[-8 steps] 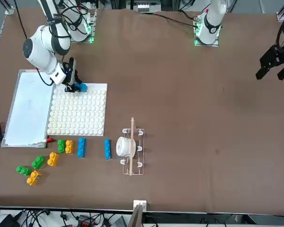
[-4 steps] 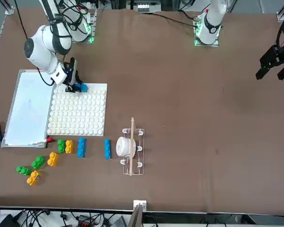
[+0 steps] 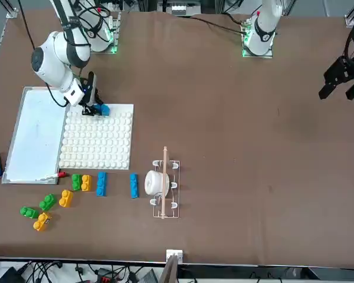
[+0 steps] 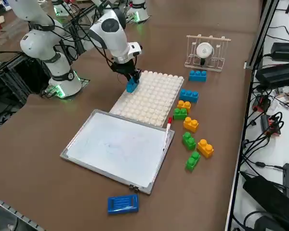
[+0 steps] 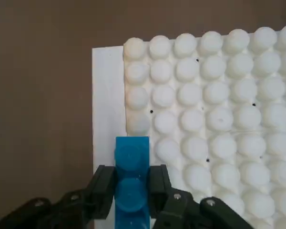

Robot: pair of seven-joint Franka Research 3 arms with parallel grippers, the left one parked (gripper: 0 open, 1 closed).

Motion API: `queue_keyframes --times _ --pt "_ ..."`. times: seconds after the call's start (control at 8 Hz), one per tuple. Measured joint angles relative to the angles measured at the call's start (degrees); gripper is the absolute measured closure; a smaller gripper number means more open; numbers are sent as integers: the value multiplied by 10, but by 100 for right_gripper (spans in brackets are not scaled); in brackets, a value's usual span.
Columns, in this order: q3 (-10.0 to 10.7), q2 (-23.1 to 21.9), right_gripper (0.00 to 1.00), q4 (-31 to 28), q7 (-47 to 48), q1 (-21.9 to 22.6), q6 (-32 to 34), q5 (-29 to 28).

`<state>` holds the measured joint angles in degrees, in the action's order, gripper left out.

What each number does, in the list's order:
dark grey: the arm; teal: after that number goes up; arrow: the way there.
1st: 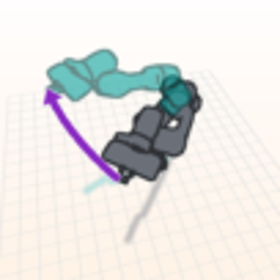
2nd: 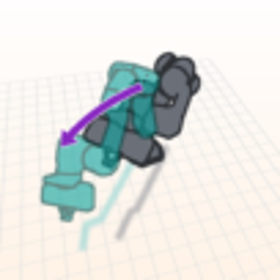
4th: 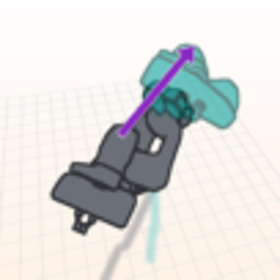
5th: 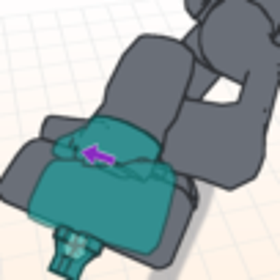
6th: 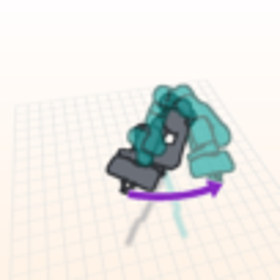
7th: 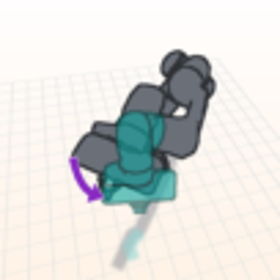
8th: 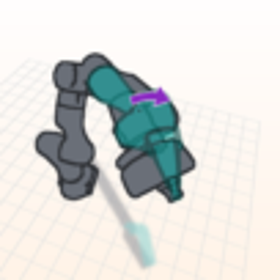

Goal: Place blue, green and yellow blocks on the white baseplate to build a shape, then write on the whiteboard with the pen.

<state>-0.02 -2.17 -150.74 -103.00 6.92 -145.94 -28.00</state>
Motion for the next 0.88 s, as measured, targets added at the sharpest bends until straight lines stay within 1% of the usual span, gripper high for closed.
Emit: queue_keyframes --times 0.88 --pt "-1 10 61 1 3 3 -20 -3"
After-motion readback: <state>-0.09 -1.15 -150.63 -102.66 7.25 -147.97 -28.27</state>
